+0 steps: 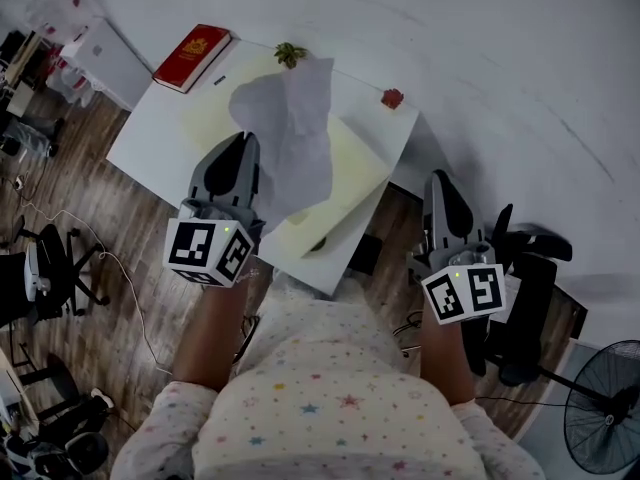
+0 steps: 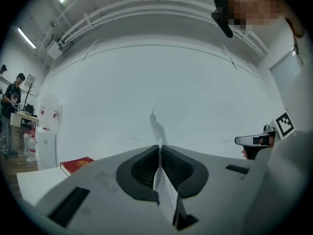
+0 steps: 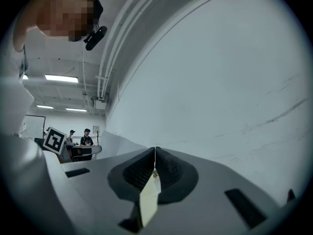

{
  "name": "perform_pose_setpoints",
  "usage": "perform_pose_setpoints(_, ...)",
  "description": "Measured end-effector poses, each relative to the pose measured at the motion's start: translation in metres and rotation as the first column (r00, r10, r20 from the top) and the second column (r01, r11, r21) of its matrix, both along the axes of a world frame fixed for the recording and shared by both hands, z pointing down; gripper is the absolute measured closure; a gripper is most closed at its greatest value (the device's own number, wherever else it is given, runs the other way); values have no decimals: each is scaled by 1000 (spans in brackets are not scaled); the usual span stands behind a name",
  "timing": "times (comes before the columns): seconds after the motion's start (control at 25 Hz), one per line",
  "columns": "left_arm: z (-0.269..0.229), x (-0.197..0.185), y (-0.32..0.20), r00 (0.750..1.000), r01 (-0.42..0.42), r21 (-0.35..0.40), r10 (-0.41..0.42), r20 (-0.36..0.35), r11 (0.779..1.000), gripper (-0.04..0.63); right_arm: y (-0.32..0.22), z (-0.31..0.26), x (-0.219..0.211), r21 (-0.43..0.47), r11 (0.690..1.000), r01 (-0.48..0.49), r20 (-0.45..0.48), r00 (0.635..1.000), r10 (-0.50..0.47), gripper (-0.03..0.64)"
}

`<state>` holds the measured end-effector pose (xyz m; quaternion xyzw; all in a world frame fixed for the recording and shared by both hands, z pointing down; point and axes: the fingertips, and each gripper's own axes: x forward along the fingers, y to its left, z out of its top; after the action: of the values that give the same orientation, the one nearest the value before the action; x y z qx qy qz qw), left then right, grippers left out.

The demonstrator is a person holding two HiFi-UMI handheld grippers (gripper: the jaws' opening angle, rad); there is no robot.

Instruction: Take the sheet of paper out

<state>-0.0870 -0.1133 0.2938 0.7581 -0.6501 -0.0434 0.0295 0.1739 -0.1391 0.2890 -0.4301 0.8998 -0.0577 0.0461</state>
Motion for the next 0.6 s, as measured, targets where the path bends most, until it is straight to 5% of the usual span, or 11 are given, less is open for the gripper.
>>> perform_pose_setpoints(0.6,4,11,32,1000,1,15,-1,-10,1000,569,5,-3,-7,38,999,40,-25,999,-39,617)
